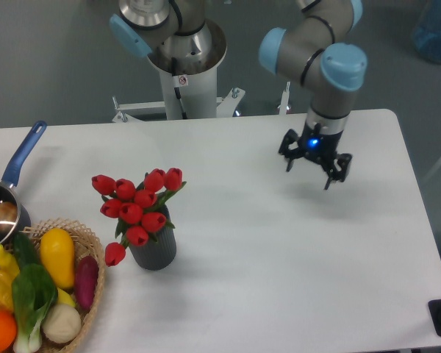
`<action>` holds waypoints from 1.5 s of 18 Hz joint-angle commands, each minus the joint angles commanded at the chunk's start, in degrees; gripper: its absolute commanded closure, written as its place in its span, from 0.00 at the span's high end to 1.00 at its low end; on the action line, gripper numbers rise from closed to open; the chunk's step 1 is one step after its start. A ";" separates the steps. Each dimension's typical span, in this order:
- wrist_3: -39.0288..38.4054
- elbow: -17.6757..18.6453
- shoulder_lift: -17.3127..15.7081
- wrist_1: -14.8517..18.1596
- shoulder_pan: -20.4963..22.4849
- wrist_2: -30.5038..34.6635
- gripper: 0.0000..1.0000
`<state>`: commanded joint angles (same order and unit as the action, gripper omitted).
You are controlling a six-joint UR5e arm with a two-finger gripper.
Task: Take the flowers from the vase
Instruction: 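Move the open gripper toward the red tulips in the grey vase, then lower the gripper onto the tulip stems and close it around them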
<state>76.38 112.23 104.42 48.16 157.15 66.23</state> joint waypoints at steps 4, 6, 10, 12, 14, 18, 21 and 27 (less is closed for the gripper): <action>-0.09 0.71 -1.49 0.35 -2.02 -11.01 1.00; -1.66 0.71 -2.54 0.35 -3.77 -13.83 1.00; -2.55 1.50 -6.41 3.94 -5.71 -18.40 1.00; -2.55 1.50 -7.99 6.67 -7.20 -21.74 1.00; -2.55 1.50 -8.61 7.91 -8.26 -24.73 1.00; -2.20 0.54 -7.57 7.21 -10.11 -30.80 1.00; -2.02 -0.78 -5.98 7.03 -10.98 -32.29 1.00; 1.23 -1.66 -3.96 4.84 -11.16 -37.22 0.75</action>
<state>77.60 110.57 100.46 53.00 145.99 29.01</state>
